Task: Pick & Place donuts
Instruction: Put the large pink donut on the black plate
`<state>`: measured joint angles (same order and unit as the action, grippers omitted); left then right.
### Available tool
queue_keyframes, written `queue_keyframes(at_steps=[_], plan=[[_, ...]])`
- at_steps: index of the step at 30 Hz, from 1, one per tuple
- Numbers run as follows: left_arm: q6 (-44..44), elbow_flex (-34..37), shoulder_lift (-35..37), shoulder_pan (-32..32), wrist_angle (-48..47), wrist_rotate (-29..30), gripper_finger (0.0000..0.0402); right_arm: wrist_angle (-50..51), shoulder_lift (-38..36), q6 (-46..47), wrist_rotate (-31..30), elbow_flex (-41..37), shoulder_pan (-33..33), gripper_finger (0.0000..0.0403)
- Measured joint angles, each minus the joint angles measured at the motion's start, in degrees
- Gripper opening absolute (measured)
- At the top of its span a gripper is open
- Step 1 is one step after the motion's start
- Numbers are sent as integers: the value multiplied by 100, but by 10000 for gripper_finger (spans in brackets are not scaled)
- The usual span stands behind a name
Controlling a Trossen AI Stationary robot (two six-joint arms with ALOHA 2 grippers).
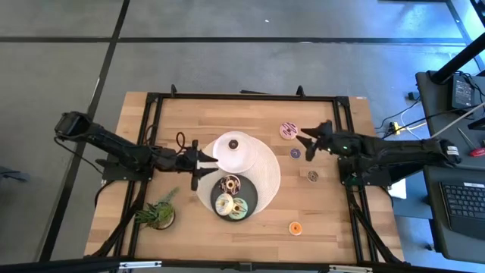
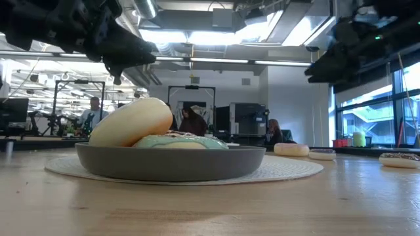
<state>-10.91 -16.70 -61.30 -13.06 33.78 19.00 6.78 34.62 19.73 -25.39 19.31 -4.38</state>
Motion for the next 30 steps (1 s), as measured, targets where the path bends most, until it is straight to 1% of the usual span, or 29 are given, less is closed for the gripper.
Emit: queue_keyframes(at_steps=[2,4,8,12,15,18,20,23,27,30], plan=[[-138,-1,2,20,12,63,152,363,403,186,-4,230,-222,188],[-473,-1,2,9,13,44,150,614,782,255,-2,423,-472,188],[-945,-4,2,-2,34,-78,148,722,1484,276,-2,638,-964,188],[-984,-8,1,-2,48,-74,151,713,2113,495,49,807,-1535,188],[-993,-8,1,-2,45,-74,152,631,2551,527,427,878,-1964,188],[-997,-8,0,-2,48,-72,151,306,3000,390,865,891,-2315,188],[-1011,-8,0,-2,48,-87,149,77,3298,327,1035,891,-2484,188],[-1258,-8,0,-2,46,-103,149,-209,3702,264,1211,891,-2671,188],[-1521,-8,0,-1,38,-103,152,-394,4159,405,1510,891,-2813,188],[-1535,-8,0,-2,37,-107,152,-402,4449,378,1445,891,-2814,188]])
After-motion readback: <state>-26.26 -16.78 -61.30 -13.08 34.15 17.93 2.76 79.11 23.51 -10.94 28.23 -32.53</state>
